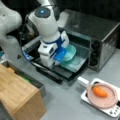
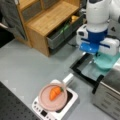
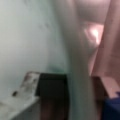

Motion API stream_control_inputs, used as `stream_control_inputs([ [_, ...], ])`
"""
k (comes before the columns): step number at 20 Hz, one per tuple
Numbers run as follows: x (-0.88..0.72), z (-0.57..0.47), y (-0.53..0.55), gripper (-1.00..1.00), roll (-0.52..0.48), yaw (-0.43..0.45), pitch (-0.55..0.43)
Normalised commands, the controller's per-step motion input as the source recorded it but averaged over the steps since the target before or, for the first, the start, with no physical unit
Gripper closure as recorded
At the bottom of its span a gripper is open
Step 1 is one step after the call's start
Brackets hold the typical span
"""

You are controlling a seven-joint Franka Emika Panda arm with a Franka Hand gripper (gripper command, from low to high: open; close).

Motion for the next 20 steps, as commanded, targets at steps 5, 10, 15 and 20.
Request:
stream_control_inputs([
  [5, -0.29, -0.19, 0.05, -1.00, -0.144, 0.045, -0.154],
  [10, -0.24, -0.15, 0.04, -1.00, -0.142, 0.037, -0.159],
  [15, -0.11, -0.07, 0.08, -1.00, -0.126, 0.022, -0.184],
  [20, -0.07, -0.05, 0.10, -1.00, -0.125, 0.023, -0.158],
])
